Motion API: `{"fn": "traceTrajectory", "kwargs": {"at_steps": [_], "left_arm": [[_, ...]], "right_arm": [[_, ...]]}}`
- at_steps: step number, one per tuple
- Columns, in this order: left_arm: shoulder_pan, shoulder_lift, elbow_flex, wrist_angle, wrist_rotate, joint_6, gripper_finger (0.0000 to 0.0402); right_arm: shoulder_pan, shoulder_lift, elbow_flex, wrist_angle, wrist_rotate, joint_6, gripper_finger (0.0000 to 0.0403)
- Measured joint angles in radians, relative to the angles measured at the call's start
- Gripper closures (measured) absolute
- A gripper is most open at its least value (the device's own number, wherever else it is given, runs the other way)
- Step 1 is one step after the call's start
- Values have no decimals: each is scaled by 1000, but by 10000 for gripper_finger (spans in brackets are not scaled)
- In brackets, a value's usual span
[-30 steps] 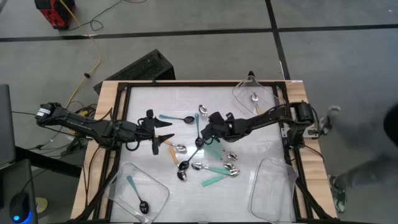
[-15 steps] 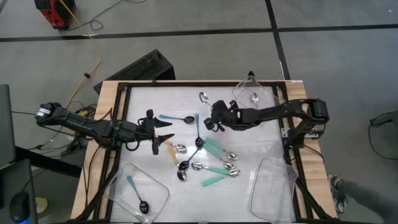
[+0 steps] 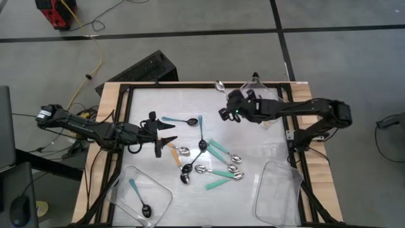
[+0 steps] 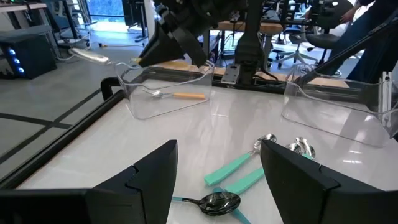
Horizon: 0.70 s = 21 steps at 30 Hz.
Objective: Sort silverware by color (type)
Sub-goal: Put the yellow spoon into the top transparent bin
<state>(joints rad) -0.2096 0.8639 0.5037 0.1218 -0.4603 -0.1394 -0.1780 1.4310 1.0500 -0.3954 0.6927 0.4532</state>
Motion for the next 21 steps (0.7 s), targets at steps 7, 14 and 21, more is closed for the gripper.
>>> {"fn": "traceTrajectory", "kwargs": {"at_steps": [7, 14, 21], "left_arm": [[0, 0, 0, 0, 0, 0, 185], [0, 0, 0, 0, -15, 0, 185], [0, 0, 0, 0, -23, 1, 185]], "right_arm": [[-31, -75, 0, -99, 18, -55, 321], [-75, -171, 0, -205, 18, -88, 321], [-110, -294, -14, -275, 17, -90, 321]]}}
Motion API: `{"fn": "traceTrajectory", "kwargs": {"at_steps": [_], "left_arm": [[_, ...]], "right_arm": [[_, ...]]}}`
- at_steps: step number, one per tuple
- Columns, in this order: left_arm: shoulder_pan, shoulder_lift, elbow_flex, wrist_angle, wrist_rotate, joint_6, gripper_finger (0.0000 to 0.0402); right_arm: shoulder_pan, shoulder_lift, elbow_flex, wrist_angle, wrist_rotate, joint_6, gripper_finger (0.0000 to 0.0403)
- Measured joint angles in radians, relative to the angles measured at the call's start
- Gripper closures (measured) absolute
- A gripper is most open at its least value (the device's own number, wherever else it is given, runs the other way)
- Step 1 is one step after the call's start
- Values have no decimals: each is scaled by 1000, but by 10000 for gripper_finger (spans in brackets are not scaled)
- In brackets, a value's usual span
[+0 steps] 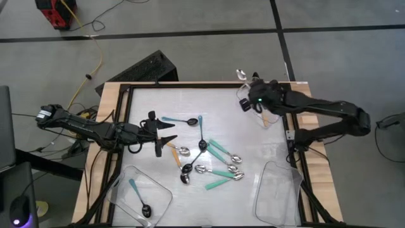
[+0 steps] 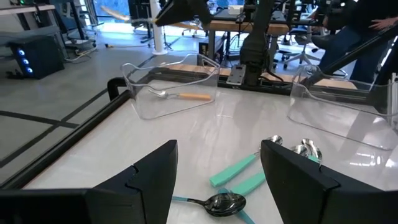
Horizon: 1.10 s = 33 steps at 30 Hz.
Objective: Sort silverware by color (type)
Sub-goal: Put the yellow spoon into the top transparent bin
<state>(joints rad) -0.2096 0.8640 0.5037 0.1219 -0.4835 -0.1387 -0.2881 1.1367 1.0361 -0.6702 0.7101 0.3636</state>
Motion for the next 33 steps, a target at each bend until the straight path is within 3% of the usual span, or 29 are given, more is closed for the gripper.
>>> {"fn": "traceTrajectory", "kwargs": {"at_steps": [13, 24, 33], "left_arm": [[0, 0, 0, 0, -1, 0, 185], [0, 0, 0, 0, -3, -2, 185], [0, 0, 0, 4, -3, -1, 185]], "right_arm": [[-61, -294, -246, 74, -28, 57, 321], [-77, -362, -488, 294, -35, 81, 321], [-121, -367, -558, 333, -110, 103, 321]]}}
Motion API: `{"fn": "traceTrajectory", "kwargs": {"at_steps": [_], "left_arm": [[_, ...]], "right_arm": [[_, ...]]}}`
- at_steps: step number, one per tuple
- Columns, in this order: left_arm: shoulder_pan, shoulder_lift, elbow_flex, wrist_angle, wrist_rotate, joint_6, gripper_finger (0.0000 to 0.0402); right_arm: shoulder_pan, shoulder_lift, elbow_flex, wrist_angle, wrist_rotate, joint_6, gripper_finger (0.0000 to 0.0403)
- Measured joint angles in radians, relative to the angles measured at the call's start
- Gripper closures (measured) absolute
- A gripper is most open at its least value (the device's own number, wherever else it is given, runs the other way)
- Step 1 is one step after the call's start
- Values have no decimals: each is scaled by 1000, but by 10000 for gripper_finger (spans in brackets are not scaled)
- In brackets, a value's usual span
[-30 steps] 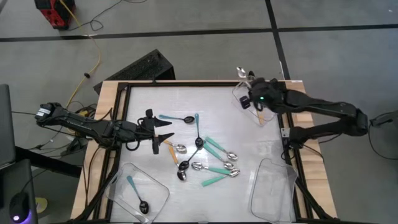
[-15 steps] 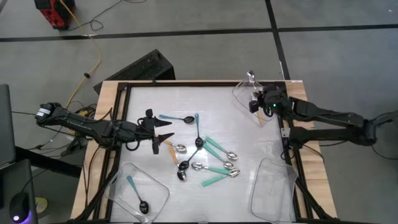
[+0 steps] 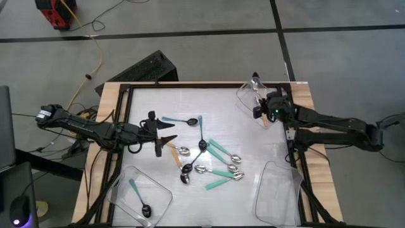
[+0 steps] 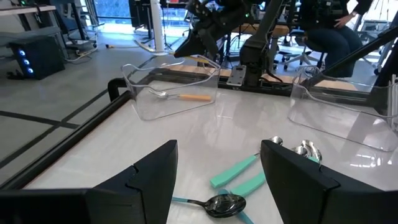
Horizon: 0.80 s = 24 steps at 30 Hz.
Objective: Sort silverware by color (type)
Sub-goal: Put the yellow spoon into the top transparent bin
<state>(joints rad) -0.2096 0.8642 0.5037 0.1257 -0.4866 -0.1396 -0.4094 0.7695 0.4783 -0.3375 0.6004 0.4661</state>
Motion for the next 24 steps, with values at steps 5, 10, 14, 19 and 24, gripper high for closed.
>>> {"fn": "traceTrajectory", "kwargs": {"at_steps": [5, 10, 14, 19, 24], "left_arm": [[0, 0, 0, 0, 0, 3, 185], [0, 0, 0, 0, -1, 3, 185], [0, 0, 0, 0, -18, 4, 185], [0, 0, 0, 0, -23, 4, 185], [0, 0, 0, 0, -23, 4, 185]], "right_arm": [[-26, 0, -15, 27, -51, -3, 321], [-46, 0, -15, 48, -77, -30, 321], [-70, 0, -15, 50, -143, -47, 321], [-85, 0, -16, 55, -162, -38, 321], [-92, 0, -16, 57, -166, -22, 321]]}}
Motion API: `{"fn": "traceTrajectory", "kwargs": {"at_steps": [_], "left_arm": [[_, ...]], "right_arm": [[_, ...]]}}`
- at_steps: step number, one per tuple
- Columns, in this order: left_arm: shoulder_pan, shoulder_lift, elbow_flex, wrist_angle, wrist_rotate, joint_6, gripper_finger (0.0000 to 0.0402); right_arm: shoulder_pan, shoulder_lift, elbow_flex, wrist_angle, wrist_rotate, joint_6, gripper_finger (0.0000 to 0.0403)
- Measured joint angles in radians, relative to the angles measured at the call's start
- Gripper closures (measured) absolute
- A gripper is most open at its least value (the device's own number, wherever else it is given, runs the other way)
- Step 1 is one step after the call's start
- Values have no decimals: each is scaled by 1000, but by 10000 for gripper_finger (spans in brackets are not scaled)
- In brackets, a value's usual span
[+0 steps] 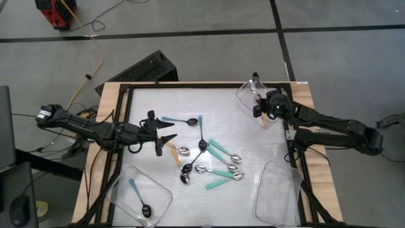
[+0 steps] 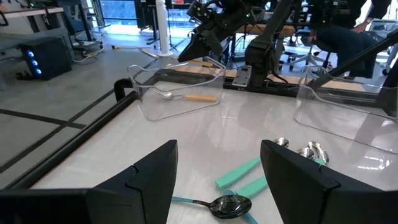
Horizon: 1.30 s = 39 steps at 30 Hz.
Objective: Sort silverware by color (type)
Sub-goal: Put the yellow spoon into the top transparent bin
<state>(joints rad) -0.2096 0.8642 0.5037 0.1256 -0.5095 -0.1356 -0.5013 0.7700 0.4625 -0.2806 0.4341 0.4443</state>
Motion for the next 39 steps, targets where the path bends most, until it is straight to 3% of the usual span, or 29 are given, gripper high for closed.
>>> {"fn": "traceTrajectory", "kwargs": {"at_steps": [39], "left_arm": [[0, 0, 0, -1, 3, 0, 185]], "right_arm": [[0, 4, 0, -3, -47, 3, 321]]}}
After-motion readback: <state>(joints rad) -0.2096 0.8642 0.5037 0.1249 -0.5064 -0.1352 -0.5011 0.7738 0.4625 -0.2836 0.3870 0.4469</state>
